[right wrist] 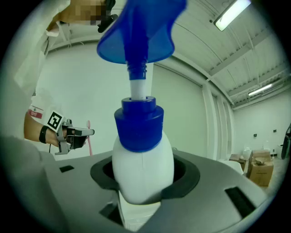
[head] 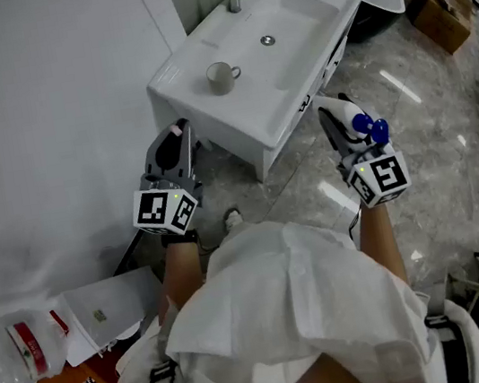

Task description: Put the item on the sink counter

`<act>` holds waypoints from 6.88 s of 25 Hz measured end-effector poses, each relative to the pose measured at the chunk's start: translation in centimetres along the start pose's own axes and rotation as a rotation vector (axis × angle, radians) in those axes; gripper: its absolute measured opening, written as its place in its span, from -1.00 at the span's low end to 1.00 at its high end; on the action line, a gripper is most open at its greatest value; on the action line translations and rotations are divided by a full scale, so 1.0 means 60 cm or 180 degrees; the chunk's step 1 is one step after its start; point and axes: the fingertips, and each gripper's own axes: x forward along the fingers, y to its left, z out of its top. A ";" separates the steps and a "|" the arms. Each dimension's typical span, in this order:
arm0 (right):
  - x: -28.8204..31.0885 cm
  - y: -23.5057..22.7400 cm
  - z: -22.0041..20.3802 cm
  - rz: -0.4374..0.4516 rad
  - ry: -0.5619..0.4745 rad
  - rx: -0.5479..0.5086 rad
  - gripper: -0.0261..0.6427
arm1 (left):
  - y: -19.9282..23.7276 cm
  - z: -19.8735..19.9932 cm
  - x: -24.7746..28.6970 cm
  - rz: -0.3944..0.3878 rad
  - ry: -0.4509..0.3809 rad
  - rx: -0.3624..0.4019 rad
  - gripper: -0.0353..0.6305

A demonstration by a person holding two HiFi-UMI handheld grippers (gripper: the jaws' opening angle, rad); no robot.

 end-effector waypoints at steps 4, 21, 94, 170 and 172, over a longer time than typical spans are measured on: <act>-0.001 0.006 0.003 0.0014 -0.0014 0.0005 -0.33 | -0.004 0.003 0.001 -0.0029 -0.0006 0.0032 -0.81; -0.002 0.024 0.014 0.0037 -0.0058 0.0101 -0.33 | -0.004 0.016 -0.017 -0.0061 -0.0007 0.0087 -0.81; 0.475 -0.072 -0.057 -0.0140 0.0355 0.0233 -0.33 | 0.374 -0.067 0.352 -0.0477 0.0075 -0.0341 -0.81; 0.498 -0.096 -0.138 -0.0058 0.0627 0.0434 -0.33 | 0.243 -0.409 0.443 -0.1110 0.1512 -0.0533 -0.64; 0.498 -0.096 -0.138 -0.0052 0.0634 0.0433 -0.33 | 0.242 -0.407 0.443 -0.1120 0.1505 -0.0529 -0.59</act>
